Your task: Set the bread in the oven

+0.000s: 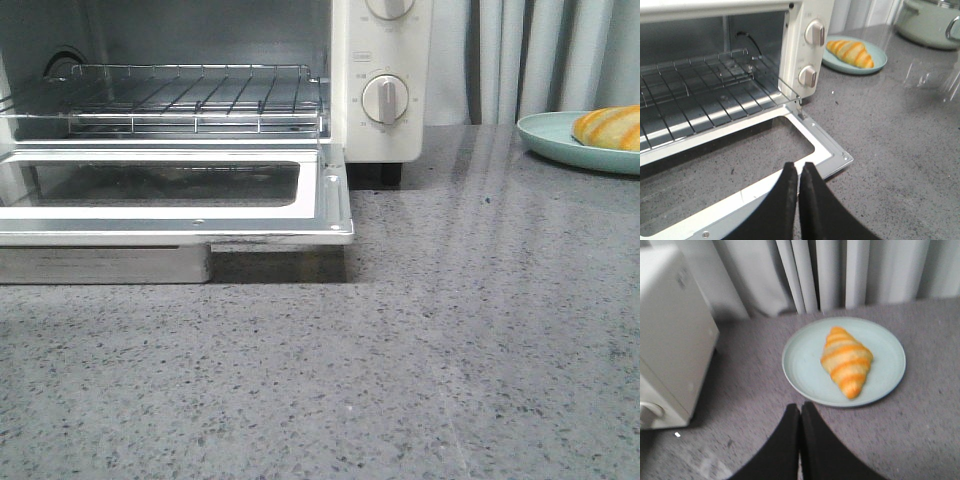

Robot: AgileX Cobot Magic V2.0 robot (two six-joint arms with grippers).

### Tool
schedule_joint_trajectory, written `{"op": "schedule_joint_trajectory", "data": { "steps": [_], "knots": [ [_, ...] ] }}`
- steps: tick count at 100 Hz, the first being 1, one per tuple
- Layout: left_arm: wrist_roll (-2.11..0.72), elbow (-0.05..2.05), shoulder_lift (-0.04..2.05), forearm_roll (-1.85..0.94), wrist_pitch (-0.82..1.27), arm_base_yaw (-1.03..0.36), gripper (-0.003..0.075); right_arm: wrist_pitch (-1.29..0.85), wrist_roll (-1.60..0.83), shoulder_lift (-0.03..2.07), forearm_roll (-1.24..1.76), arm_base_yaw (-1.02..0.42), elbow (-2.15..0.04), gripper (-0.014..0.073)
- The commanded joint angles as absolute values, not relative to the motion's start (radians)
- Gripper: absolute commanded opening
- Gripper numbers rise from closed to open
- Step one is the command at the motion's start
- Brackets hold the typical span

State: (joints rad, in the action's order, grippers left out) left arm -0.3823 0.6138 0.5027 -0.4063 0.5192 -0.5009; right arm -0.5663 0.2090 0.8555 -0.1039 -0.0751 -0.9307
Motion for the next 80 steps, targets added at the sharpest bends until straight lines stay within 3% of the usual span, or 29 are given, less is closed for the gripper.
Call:
{"op": "schedule_joint_trajectory", "data": {
  "steps": [1,15,34,41,80],
  "knots": [
    [-0.376,0.633,0.485,-0.429,0.468,-0.500,-0.0021,-0.591,0.207,0.948,-0.140,-0.069,-1.034,-0.0047],
    [-0.376,0.634,0.478,-0.429,0.499,-0.500,-0.0022,-0.629,0.207,1.077,-0.162,-0.069,-1.150,-0.0012],
    [-0.376,0.634,0.478,-0.433,0.524,-0.500,-0.0022,-0.638,0.207,1.201,-0.186,-0.069,-1.282,0.0270],
    [-0.376,0.634,0.478,-0.436,0.524,-0.500,-0.0022,-0.647,0.207,1.231,-0.208,-0.069,-1.307,0.0329],
    [-0.376,0.634,0.478,-0.436,0.524,-0.500,-0.0021,-0.676,0.209,1.321,-0.281,-0.015,-1.317,0.0328]
  ]
}}
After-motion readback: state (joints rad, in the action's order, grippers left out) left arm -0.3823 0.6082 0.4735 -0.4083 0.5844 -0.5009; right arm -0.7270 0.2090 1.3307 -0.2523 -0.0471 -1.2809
